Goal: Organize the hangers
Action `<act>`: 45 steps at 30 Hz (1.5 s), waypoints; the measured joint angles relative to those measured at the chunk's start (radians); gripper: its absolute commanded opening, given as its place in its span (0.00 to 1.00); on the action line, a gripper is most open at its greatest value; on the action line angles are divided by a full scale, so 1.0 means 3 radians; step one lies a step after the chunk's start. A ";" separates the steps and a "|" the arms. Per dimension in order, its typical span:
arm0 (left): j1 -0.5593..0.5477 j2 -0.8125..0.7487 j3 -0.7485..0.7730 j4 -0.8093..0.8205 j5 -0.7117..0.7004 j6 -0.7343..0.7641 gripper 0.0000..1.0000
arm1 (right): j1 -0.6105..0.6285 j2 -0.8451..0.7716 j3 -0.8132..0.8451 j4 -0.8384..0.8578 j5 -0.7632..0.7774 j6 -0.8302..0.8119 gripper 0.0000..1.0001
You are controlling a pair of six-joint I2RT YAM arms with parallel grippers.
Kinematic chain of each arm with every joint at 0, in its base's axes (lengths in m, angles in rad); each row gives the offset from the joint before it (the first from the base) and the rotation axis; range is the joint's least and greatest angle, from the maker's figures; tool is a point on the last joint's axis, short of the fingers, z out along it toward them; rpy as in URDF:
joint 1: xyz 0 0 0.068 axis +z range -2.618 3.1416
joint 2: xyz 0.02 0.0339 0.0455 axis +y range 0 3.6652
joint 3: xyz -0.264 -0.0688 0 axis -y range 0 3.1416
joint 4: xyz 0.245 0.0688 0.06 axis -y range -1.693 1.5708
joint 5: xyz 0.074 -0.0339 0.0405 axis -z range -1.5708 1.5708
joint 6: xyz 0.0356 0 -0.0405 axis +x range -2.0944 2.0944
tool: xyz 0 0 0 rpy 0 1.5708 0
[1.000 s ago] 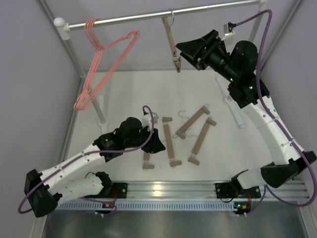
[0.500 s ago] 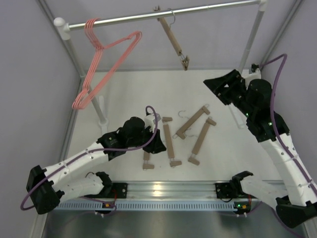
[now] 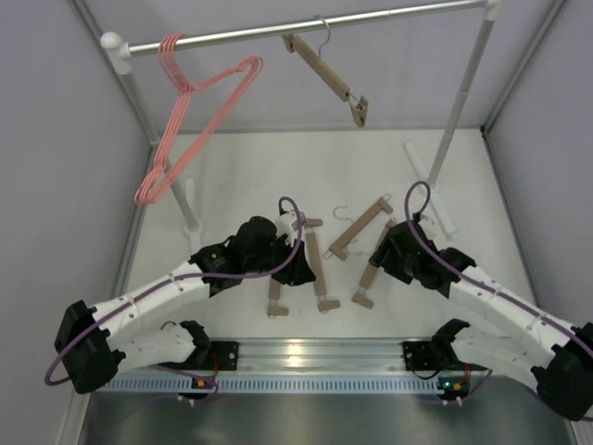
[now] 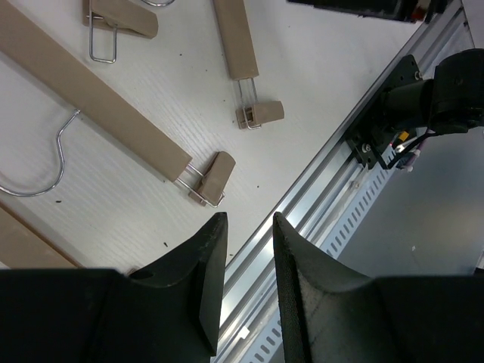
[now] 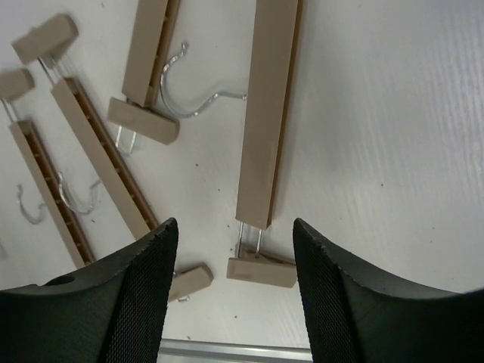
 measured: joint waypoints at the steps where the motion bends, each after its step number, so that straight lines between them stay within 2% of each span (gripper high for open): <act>1: 0.0000 0.0013 0.0000 0.0011 0.0009 -0.0001 0.35 | 0.0155 0.0085 0.0004 0.0008 0.0113 0.0056 0.59; 4: 0.0000 0.0045 0.0000 0.0019 0.0017 0.0000 0.35 | 0.0504 0.0392 0.0009 0.0009 0.0345 0.0259 0.58; 9: 0.0000 0.0050 0.0000 0.0029 0.0028 0.0001 0.35 | 0.0801 0.0933 0.0050 0.0019 0.0619 0.0543 0.55; 22: 0.0000 0.0050 -0.0058 0.0045 0.0037 0.0001 0.36 | 0.0857 0.1624 0.0239 0.0114 0.0855 0.0740 0.50; 25: 0.0000 0.0050 -0.0066 0.0045 0.0037 0.0000 0.35 | 0.0857 0.1741 0.0278 0.0141 0.0879 0.0738 0.47; 28: 0.0000 0.0050 -0.0090 0.0046 0.0036 0.0000 0.35 | 0.0857 0.1768 0.0290 0.0184 0.0917 0.0743 0.40; 30: 0.0000 0.0050 -0.0107 0.0046 0.0036 0.0000 0.36 | 0.0857 0.1766 0.0278 0.0207 0.0924 0.0745 0.31; 31: 0.0000 0.0050 -0.0112 0.0045 0.0034 0.0000 0.35 | 0.0857 0.1757 0.0262 0.0225 0.0937 0.0743 0.19; 35: 0.0000 0.0048 -0.0123 0.0046 0.0034 0.0000 0.36 | 0.0857 0.1654 0.0148 0.0320 0.0956 0.0767 0.04; 38: 0.0000 0.0048 -0.0125 0.0046 0.0033 0.0000 0.36 | 0.0857 0.1562 0.0064 0.0365 0.0952 0.0757 0.00; 45: 0.0000 0.0048 -0.0125 0.0046 0.0020 0.0000 0.35 | 0.0857 0.1136 -0.0179 0.0308 0.0851 0.0683 0.00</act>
